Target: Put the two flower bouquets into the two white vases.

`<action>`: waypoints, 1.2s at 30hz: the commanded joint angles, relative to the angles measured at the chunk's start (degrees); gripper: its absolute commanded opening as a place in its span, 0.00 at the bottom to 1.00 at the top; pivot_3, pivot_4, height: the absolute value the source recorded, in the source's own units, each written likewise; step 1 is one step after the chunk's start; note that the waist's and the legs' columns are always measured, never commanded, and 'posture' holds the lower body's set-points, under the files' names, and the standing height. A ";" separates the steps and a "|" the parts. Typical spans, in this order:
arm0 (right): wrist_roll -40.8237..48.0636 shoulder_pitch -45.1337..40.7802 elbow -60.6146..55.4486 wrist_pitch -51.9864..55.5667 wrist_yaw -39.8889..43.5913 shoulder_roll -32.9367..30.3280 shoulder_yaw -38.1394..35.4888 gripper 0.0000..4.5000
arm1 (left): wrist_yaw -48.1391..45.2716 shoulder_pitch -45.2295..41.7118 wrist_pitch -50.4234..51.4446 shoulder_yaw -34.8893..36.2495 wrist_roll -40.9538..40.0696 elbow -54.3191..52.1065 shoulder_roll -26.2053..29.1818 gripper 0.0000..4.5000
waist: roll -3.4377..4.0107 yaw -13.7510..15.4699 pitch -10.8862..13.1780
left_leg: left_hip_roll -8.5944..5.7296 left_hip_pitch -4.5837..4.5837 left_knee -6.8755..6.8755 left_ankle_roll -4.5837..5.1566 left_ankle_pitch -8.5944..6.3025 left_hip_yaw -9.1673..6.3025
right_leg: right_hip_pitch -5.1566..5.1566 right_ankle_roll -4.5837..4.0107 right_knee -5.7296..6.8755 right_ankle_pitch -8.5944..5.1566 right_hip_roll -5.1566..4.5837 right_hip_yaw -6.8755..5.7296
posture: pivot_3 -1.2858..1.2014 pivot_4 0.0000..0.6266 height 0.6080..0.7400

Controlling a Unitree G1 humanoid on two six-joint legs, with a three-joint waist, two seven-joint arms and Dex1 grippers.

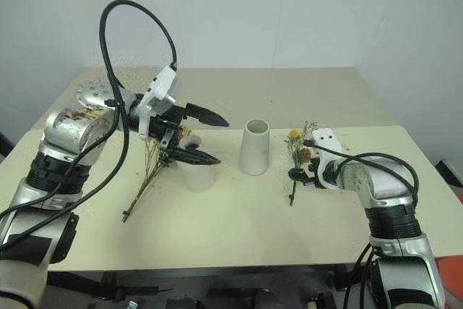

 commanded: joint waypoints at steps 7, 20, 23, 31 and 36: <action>-6.89 -6.08 8.92 -3.67 0.28 3.70 5.87 0.95 | -6.05 -2.31 -5.16 -1.17 3.24 3.84 -3.32 1.00 | 0.01 -0.22 0.00 | 0.01 0.00 0.03 0.00 0.00 -0.01 | 0.01 0.01 0.01 0.00 0.01 -0.01 | 0.52 0.24 1.00; -11.44 -6.35 12.83 -5.21 0.94 5.96 6.16 0.25 | -6.88 -2.84 -7.42 -0.49 5.86 6.24 -5.02 1.00 | 0.02 -0.93 -0.02 | 0.01 0.08 0.09 0.01 0.00 -0.06 | 0.12 0.02 0.04 0.01 0.01 -0.03 | 0.52 0.24 1.00; -11.73 -6.34 12.79 -4.62 0.81 6.14 5.24 0.04 | -7.04 -2.76 -7.66 -0.40 6.16 6.44 -5.26 1.00 | 0.02 -0.98 -0.02 | 0.01 0.08 0.09 0.01 -0.01 -0.07 | 0.12 0.02 0.03 0.01 0.01 -0.04 | 0.52 0.24 1.00; -12.11 -10.91 13.47 -4.82 -5.54 5.10 -7.77 0.01 | -7.07 -2.19 -8.05 -0.05 6.36 6.47 -4.72 1.00 | 0.04 -0.83 0.00 | -0.01 -0.01 0.09 0.01 0.00 -0.10 | 0.07 0.02 0.03 0.01 -0.01 -0.06 | 0.52 0.24 1.00; -10.71 -14.58 8.84 -13.12 -14.15 8.94 -19.48 0.01 | -7.03 -1.71 -7.93 -0.01 6.36 6.33 -4.35 1.00 | 0.12 -1.12 0.05 | -0.02 -0.15 0.07 0.01 0.00 -0.11 | -0.12 0.02 0.05 0.02 -0.02 -0.05 | 0.52 0.24 1.00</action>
